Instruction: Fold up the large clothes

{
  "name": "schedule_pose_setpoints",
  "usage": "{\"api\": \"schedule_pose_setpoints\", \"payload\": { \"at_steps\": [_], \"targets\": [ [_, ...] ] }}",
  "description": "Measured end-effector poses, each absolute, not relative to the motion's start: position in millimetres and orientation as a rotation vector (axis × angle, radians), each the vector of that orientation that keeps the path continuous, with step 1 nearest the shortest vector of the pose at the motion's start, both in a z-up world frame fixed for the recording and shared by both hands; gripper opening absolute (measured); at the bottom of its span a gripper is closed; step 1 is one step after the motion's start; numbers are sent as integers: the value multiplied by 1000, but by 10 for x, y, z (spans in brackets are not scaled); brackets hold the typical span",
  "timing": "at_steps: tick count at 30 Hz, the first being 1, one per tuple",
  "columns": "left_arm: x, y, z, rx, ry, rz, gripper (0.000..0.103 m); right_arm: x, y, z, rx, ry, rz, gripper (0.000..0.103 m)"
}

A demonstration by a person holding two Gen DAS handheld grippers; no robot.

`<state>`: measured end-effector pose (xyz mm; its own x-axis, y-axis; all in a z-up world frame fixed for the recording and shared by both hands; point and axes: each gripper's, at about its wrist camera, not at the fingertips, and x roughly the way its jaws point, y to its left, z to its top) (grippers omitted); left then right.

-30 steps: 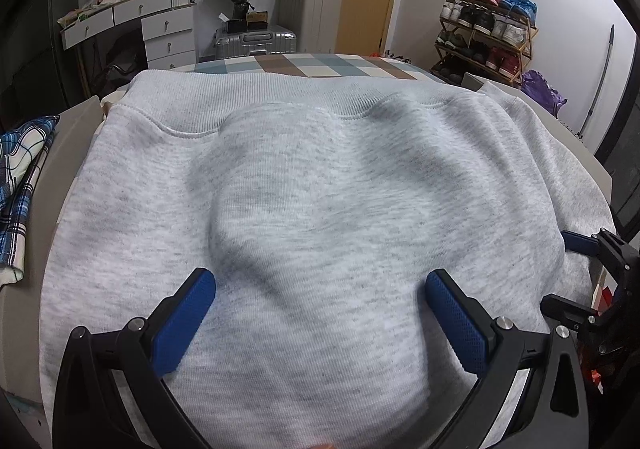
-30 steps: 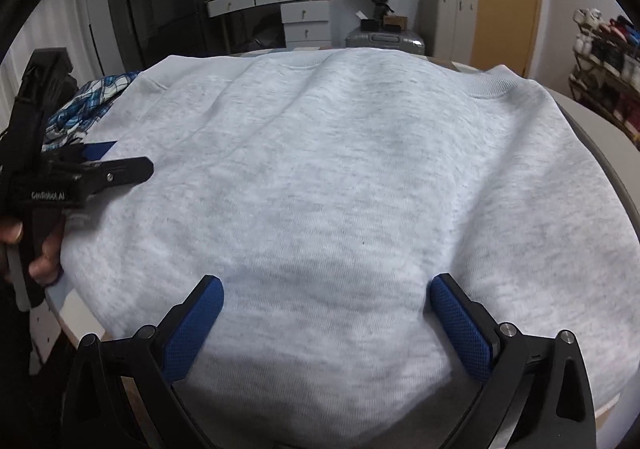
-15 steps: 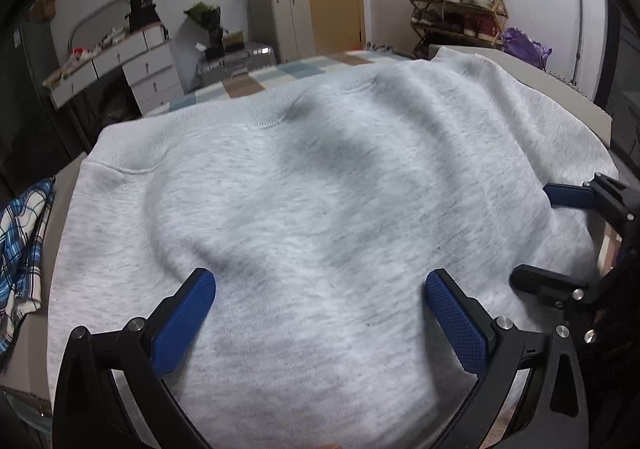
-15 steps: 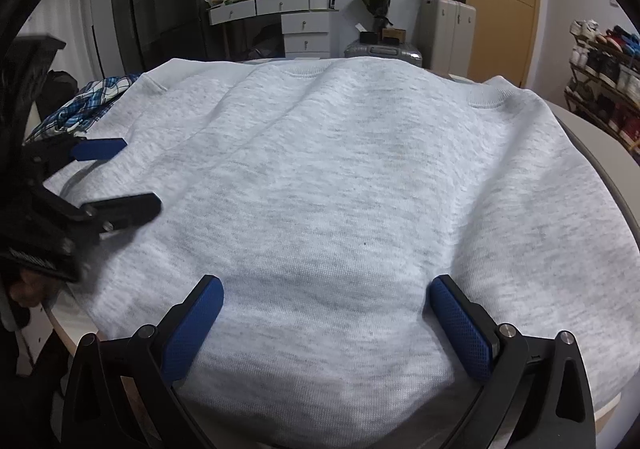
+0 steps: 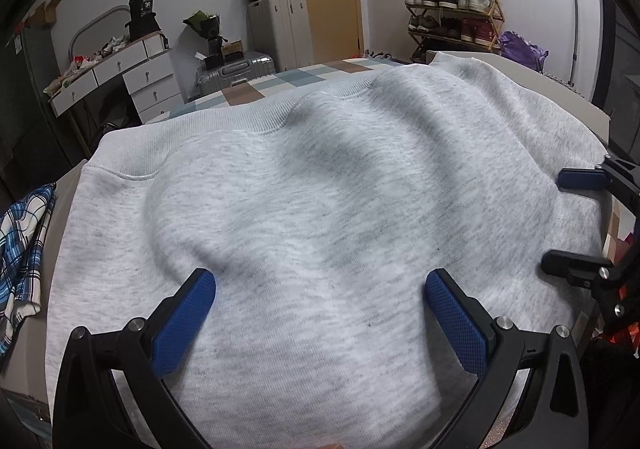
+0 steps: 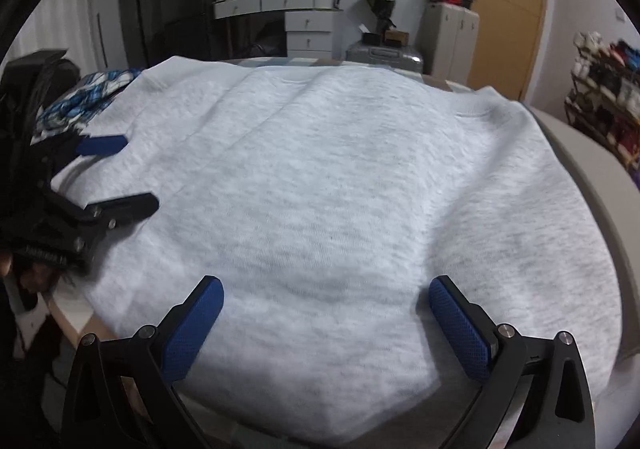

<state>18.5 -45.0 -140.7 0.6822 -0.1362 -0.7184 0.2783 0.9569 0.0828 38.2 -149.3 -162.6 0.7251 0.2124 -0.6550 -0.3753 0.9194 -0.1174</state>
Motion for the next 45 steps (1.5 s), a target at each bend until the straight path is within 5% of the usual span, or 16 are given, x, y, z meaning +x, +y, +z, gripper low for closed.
{"api": "schedule_pose_setpoints", "payload": {
  "at_steps": [4,9,36,45],
  "targets": [
    [197,-480,-1409,190,784,-236,102,205,-1751,-1535,-278,649,209,103],
    [193,-494,-1413,192,782,-238,102,368,-2436,-1689,14,748,160,103],
    [187,-520,-1410,193,773,-234,102,486,-1692,-1365,-61,674,226,103],
    [193,-518,-1397,196,774,-230,102,665,-1474,-1687,-127,736,226,103]
  ]
}}
